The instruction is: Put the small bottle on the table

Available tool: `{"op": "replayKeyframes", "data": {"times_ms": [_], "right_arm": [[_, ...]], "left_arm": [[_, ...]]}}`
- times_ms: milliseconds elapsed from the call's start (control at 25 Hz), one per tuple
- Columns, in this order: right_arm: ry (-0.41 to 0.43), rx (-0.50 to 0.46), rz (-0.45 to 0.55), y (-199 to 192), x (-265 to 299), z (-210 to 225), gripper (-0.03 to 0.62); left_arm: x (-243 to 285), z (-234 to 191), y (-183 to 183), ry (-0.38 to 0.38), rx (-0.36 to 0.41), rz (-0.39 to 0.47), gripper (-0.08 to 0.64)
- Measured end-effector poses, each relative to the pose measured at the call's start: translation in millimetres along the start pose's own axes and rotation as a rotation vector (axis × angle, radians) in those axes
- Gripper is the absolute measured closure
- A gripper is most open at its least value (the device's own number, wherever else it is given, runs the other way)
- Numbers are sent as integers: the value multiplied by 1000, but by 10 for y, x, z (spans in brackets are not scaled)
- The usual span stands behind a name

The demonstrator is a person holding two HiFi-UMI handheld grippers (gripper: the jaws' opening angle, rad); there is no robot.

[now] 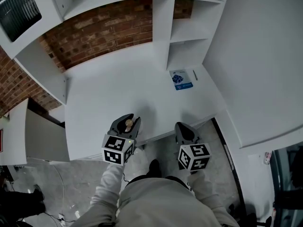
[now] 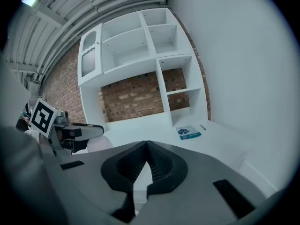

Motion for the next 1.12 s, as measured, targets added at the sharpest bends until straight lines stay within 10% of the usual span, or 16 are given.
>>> {"op": "replayKeyframes", "data": {"times_ms": [1120], "right_arm": [[-29,24,-23,328,950,474,565]], "left_arm": [[1374,-602,237,-81,51,-63,440]]}}
Point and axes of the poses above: the fingertips, and each gripper's own axes: x forward along the fingers, z to its right, y out of its top, the point moved 5 cm from there along -x, backward along the fingers, and after that the axes turned 8 degrees about -y, right-handed, at the moved point
